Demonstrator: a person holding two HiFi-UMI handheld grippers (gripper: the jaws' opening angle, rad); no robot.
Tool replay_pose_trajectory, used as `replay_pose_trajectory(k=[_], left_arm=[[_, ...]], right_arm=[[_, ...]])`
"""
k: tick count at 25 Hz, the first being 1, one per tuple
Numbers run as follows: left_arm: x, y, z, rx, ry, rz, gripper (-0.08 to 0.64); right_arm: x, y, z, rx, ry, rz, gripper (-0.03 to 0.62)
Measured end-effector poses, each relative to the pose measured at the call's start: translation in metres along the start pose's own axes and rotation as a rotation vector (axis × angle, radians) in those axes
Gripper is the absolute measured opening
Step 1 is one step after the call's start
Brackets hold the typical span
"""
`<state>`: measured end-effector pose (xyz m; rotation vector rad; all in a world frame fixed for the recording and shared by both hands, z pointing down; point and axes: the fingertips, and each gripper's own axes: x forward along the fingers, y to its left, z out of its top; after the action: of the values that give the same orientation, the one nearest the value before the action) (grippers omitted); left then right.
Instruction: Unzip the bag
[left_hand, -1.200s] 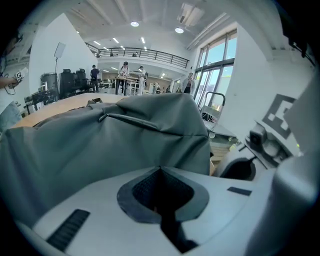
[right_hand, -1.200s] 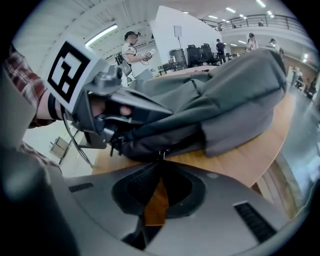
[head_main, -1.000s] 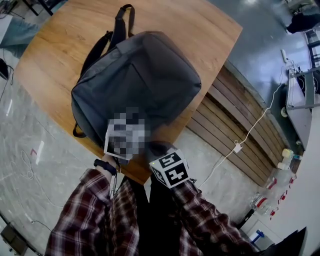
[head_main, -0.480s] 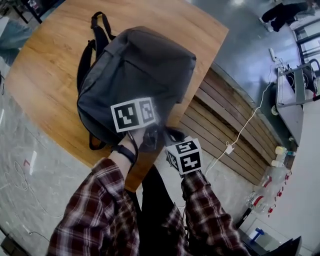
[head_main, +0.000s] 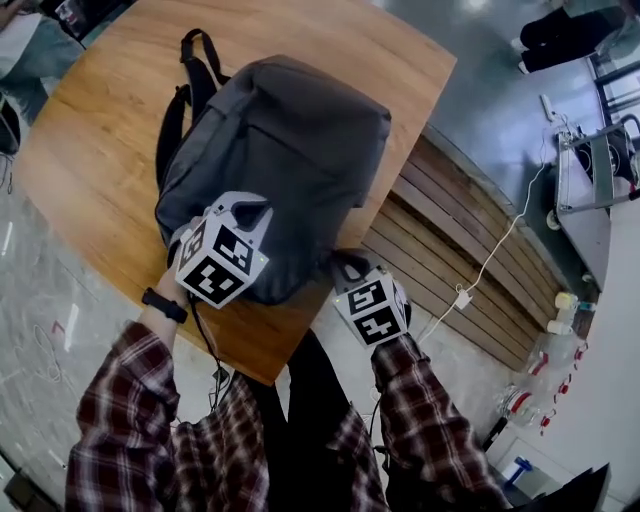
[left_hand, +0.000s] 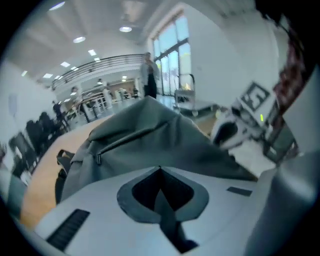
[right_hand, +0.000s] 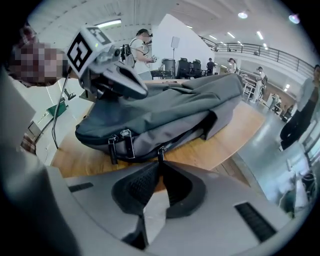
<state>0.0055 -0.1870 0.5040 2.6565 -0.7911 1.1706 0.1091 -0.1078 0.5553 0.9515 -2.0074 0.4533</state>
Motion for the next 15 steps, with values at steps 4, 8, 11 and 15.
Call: replay_pose_trajectory(k=[4,8,11,15], left_arm=[[-0.002,-0.019,-0.046,0.202,0.117,0.055,0.009],[-0.015,-0.028,-0.060,-0.067,0.155,0.107,0.009],[-0.021,-0.035,-0.070,-0.330,0.184,0.145,0.009],[-0.025,-0.043,-0.077,-0.625,0.188,0.142,0.009]], right_arm=[[-0.001,0.002,0.001,-0.058,0.009,-0.006,0.032],[0.004,0.001,0.010,-0.095,0.002,0.000,0.032],[0.014,-0.008,0.023,-0.128,-0.001,-0.014,0.032],[0.025,-0.019,0.049,-0.169,-0.022,-0.019,0.025]])
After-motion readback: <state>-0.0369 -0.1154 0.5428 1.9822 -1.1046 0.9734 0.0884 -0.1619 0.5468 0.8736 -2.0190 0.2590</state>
